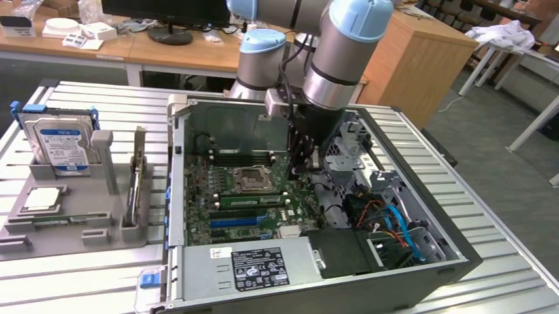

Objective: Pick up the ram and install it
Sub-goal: 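Press down the ram until it locks into place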

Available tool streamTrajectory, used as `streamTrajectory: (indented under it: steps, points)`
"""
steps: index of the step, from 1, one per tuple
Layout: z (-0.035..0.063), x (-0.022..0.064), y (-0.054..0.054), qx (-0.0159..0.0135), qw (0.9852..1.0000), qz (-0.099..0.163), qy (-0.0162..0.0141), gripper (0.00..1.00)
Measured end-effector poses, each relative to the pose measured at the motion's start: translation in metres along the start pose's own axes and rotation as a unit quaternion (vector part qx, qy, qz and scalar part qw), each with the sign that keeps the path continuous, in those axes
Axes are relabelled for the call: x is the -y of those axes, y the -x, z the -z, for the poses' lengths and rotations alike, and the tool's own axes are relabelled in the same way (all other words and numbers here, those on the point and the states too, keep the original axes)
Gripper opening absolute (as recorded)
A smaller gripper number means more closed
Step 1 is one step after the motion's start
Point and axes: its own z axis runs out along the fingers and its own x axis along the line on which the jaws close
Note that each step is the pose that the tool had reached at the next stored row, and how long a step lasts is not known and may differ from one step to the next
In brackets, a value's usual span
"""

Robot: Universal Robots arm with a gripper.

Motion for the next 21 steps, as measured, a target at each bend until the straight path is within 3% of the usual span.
streamTrajectory:
  steps: [21]
  points:
    - [-0.0124, 0.0006, 0.0, 0.0, 1.0, 0.0, 0.0, 0.11]
